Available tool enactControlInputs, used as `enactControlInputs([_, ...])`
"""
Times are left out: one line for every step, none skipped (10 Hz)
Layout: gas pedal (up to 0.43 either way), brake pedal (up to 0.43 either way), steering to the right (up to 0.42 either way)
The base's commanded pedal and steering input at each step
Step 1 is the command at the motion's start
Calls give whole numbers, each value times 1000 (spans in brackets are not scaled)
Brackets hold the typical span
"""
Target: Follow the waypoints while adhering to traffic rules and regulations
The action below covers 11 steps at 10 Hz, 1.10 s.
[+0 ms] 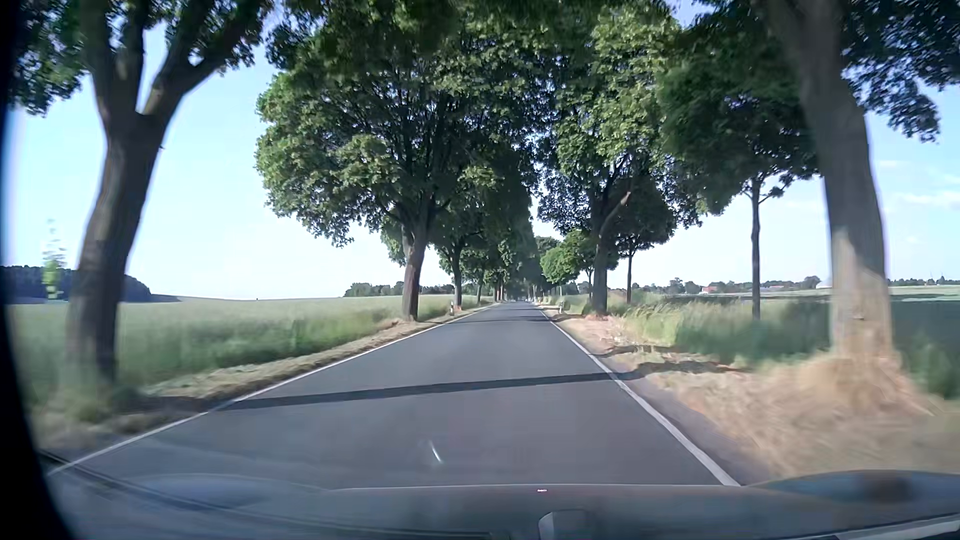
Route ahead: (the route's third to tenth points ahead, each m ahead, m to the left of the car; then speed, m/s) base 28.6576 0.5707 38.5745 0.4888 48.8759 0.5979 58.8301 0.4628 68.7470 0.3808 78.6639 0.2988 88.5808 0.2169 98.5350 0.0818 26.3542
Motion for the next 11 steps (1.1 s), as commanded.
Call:
enactControlInputs([488, 6, 1])
enactControlInputs([488, 6, 1])
enactControlInputs([488, 6, 1])
enactControlInputs([488, 6, 2])
enactControlInputs([488, 6, 2])
enactControlInputs([488, 0, 2])
enactControlInputs([488, 6, 1])
enactControlInputs([488, 6, 1])
enactControlInputs([488, 6, 1])
enactControlInputs([488, 6, 1])
enactControlInputs([488, 6, 0])
